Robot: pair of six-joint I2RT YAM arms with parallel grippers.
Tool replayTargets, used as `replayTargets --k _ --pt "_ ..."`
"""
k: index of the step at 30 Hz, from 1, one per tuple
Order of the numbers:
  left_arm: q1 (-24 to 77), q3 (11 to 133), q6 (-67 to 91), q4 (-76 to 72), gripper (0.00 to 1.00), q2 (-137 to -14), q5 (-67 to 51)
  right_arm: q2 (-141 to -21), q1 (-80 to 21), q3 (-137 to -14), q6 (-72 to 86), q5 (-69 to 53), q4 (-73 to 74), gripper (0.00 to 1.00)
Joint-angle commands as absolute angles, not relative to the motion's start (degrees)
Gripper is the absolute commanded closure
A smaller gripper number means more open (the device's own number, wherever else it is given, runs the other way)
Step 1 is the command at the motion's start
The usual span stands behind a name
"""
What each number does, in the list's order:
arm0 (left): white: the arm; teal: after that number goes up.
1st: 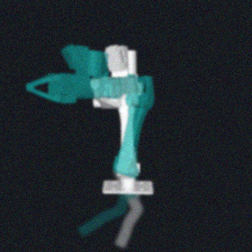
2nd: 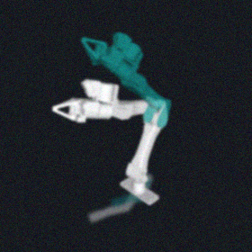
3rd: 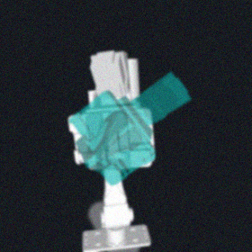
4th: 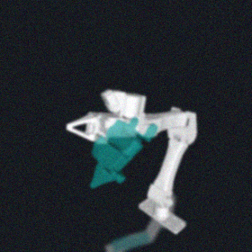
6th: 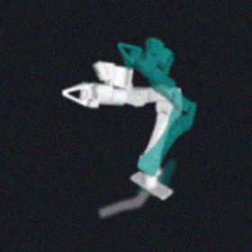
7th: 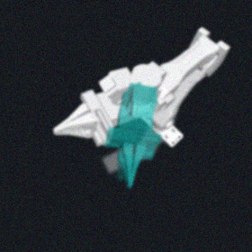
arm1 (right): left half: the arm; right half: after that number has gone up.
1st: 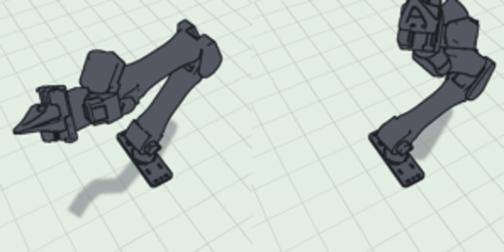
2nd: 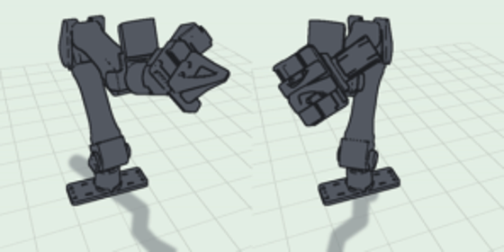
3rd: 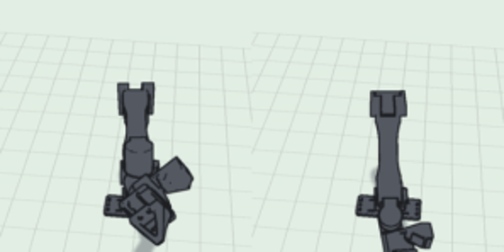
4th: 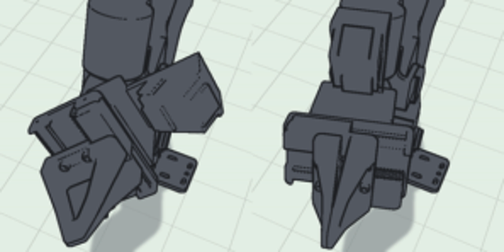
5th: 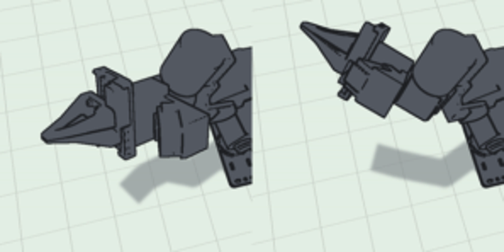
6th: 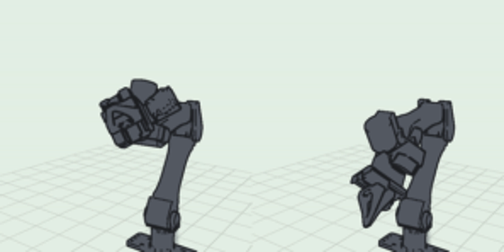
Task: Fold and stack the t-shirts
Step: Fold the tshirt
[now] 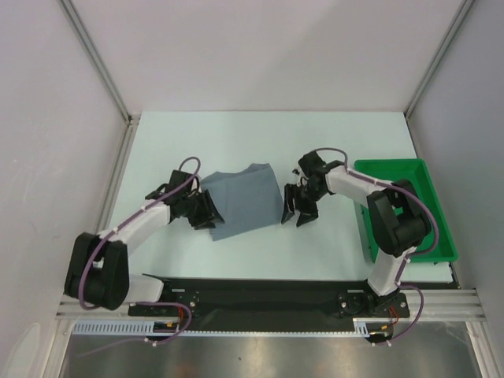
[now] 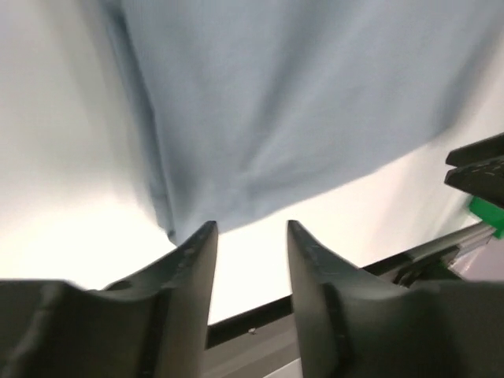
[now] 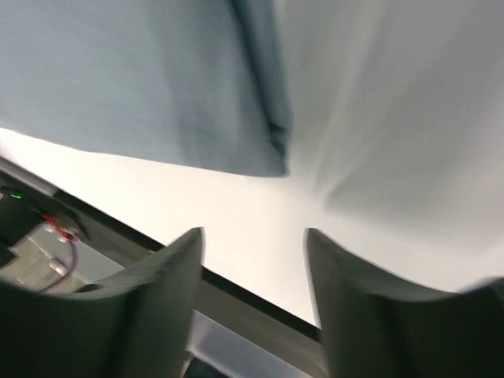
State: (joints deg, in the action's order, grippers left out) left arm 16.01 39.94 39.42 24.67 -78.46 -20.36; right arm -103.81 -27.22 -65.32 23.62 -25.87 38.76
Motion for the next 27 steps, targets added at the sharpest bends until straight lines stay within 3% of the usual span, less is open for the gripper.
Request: replayTargets --k 1,7,14,20,27 --pt "16.1 50.2 32.0 30.1 0.52 -71.6 -14.0 -99.0 -24.6 -74.1 21.7 -24.0 39.7 0.35" --pt "10.3 61.6 27.9 33.4 0.44 -79.1 -12.1 -111.1 -21.0 -92.7 16.9 -26.2 38.2 0.23" --pt "1.9 66.0 28.3 32.1 0.39 -89.7 -17.2 -126.6 -20.9 -111.1 17.9 -27.8 38.9 0.27" --pt "1.1 66.7 29.8 27.4 0.37 -94.7 -22.2 -131.4 -21.6 -115.6 18.5 -27.5 38.9 0.29" --pt "1.1 66.7 28.7 24.8 0.36 -98.3 -24.0 -132.6 -21.8 -114.7 17.1 -28.7 39.2 0.40"
